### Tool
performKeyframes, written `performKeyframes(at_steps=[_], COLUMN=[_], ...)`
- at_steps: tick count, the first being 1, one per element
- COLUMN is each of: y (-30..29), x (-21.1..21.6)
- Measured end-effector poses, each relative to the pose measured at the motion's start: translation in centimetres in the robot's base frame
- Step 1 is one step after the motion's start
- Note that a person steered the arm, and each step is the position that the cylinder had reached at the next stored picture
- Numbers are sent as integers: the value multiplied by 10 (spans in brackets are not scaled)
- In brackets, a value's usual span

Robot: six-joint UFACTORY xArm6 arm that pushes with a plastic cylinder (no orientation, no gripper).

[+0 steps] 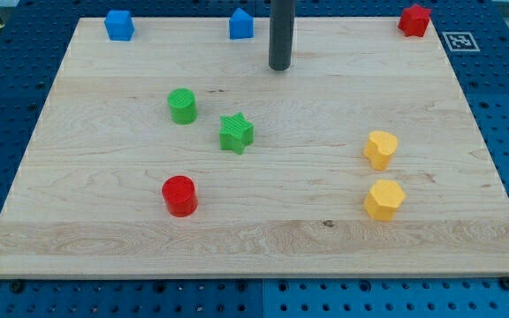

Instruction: Place the yellow heart right horizontally towards green star

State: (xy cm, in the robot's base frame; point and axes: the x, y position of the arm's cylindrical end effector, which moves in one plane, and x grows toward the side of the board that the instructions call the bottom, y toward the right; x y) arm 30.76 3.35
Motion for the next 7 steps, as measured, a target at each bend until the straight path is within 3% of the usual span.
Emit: performKeyframes(at_steps=[2, 4, 6, 7], y=[32, 114, 200, 195], x=[11, 45, 122, 165])
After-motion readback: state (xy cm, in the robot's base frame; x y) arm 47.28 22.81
